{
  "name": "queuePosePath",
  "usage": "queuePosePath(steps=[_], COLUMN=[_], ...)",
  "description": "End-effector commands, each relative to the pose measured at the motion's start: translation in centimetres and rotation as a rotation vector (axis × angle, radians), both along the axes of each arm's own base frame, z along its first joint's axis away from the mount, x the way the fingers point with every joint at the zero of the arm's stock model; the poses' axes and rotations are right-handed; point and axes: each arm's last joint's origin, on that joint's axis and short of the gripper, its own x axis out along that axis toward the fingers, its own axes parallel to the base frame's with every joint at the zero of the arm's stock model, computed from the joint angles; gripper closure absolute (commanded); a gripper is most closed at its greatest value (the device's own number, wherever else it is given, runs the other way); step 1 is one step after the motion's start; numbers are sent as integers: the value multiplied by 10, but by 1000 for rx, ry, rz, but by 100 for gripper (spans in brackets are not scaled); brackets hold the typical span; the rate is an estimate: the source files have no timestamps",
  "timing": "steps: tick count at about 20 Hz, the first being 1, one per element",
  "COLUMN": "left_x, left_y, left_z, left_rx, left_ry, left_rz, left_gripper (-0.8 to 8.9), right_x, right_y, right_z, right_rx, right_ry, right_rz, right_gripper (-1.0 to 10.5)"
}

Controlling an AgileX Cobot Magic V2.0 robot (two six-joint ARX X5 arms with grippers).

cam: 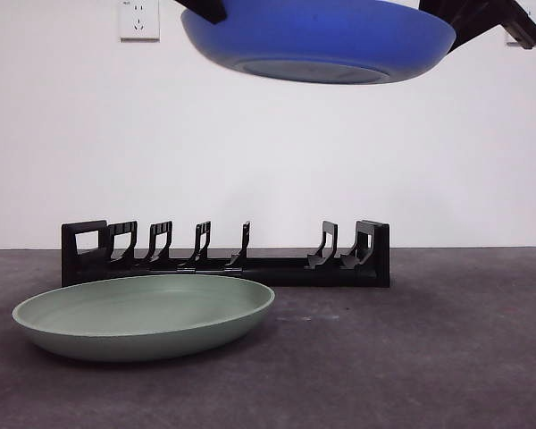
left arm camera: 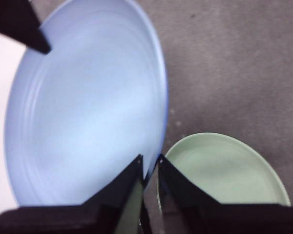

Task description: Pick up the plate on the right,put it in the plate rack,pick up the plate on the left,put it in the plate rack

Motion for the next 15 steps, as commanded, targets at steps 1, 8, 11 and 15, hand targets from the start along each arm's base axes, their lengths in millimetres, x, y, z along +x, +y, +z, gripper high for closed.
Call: queuePosePath(steps=[1, 8, 11, 15], left_x=[1, 1, 1, 0], left_y=[-1, 0, 0, 1], left_z=[0, -1, -1, -2], left_rx=[-11, -8, -20, -19], left_ry=[1, 11, 25, 44], left_rz=[15, 21, 36, 50], left_gripper=[822, 822, 822, 822], right_x=[0, 1, 2, 4], right_y=[1, 1, 2, 2], right_z=[2, 2, 3, 4], right_rx=[13, 18, 22, 40], right_ry=[-4, -18, -31, -50], right_rz=[2, 3, 3, 7], right_gripper=[958, 945, 945, 826])
